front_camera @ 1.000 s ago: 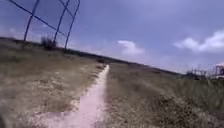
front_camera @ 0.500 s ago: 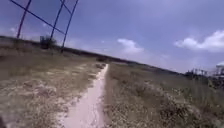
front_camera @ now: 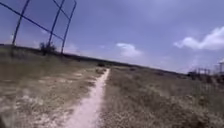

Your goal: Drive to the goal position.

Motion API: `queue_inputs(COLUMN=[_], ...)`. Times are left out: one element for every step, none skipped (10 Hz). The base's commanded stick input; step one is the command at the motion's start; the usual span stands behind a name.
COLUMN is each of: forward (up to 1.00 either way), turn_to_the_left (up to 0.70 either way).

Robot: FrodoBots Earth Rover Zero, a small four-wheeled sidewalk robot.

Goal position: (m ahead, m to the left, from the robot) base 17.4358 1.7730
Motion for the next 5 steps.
queue_inputs(forward=[0.7,0.7,0.7,0.7,0.7], turn_to_the_left=[0.0,0.0,0.0,0.0,0.0])
